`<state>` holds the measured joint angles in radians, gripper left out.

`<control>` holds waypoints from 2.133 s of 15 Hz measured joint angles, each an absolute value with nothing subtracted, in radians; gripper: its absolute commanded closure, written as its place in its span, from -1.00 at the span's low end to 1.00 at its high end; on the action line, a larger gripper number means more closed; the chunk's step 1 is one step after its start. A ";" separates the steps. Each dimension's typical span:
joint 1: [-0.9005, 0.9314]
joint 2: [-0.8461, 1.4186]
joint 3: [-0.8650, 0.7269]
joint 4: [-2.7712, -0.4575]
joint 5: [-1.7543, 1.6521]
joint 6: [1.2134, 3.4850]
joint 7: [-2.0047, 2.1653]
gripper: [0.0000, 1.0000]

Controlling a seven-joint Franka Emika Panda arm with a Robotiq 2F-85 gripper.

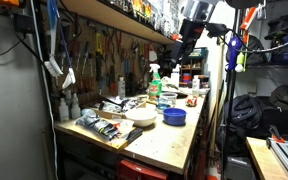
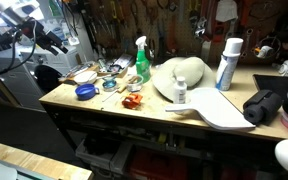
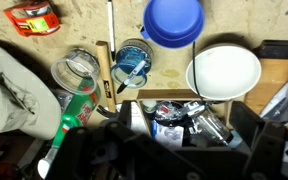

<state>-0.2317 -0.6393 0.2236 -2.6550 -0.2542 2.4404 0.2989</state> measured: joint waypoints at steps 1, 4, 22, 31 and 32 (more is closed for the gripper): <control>-0.250 -0.612 0.245 -2.641 -0.279 2.435 0.332 -1.00; -0.267 -0.563 0.254 -2.611 -0.299 2.433 0.354 -1.00; -0.292 -0.166 0.215 -2.378 -0.413 2.171 0.843 -1.00; -0.194 -0.010 0.021 -2.258 -0.187 2.263 0.845 -1.00; -0.190 0.014 0.008 -2.245 -0.170 2.286 0.845 -1.00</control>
